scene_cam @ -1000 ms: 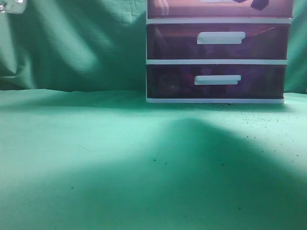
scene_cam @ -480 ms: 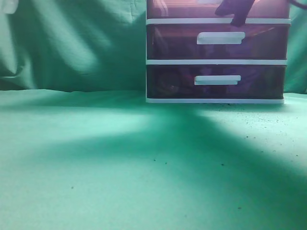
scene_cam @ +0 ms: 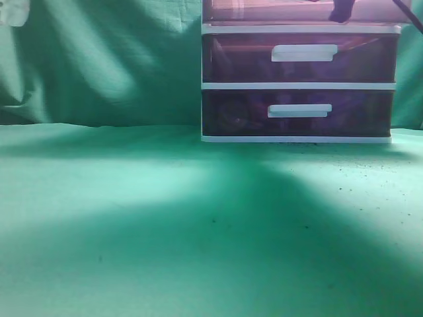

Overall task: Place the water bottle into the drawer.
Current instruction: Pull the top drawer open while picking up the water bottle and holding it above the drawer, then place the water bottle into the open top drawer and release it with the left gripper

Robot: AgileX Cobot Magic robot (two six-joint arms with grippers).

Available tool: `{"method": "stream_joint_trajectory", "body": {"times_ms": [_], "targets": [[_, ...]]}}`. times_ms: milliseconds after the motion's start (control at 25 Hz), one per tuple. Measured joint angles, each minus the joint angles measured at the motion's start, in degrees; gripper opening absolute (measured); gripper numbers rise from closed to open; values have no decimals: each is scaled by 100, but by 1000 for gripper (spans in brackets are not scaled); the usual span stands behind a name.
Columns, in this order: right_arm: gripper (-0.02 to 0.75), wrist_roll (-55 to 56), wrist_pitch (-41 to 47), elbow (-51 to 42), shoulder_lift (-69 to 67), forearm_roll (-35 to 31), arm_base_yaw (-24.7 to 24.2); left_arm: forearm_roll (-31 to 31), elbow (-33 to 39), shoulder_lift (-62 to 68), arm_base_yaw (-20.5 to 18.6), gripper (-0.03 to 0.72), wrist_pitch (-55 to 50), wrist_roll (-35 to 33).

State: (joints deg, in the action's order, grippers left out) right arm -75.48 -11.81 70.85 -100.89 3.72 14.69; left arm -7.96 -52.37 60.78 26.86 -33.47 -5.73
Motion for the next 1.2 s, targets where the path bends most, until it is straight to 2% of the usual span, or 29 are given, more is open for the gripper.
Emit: {"method": "stream_joint_trajectory", "body": {"times_ms": [600, 960, 1200], "targets": [[99, -107, 270, -2209, 2044, -208, 487, 0, 0, 0, 0, 298, 384, 0], [99, -797, 606, -2420, 2473, -372, 508, 173, 0, 0, 0, 298, 527, 0], [99, -818, 930, -2481, 2590, -390, 508, 598, -288, 8, 42, 298, 1298, 10]]}}
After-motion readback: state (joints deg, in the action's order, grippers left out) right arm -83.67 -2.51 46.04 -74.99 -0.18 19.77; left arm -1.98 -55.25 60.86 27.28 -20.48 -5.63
